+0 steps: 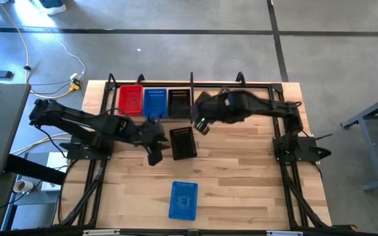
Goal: Stack baskets on shelf by color
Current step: Stack the black bin on the other black bin
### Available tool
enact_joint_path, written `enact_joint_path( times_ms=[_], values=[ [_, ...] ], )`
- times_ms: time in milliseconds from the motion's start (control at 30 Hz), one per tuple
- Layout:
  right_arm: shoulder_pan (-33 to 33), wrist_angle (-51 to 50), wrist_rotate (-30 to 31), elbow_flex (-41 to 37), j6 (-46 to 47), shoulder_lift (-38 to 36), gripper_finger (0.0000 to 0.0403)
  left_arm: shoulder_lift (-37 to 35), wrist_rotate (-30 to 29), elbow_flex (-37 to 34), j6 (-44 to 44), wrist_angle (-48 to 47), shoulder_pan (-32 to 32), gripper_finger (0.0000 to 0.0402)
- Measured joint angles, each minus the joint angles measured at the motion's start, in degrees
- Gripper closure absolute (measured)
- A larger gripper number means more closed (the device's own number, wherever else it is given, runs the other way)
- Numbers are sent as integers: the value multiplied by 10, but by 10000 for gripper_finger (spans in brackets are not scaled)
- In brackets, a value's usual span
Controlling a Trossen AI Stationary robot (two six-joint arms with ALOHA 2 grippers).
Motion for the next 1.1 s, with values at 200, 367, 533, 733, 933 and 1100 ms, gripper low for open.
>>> enact_joint_path(
  times_ms=[200,367,533,733,933,1100],
  values=[
    [-39,4,12,0,-49,-47,327,61,-23,0,61,64,-23,264],
    [-73,3,9,0,-70,-77,327,107,-22,0,79,87,-30,264],
    [-95,2,9,0,-80,-90,327,148,-22,0,88,101,-29,264],
    [-102,1,8,0,-95,-91,327,190,-21,0,83,111,-29,264],
    [-101,1,7,0,-95,-91,327,230,-21,0,83,131,-29,264],
    [-101,1,7,0,-99,-91,327,257,-19,0,87,138,-29,264]
  ],
)
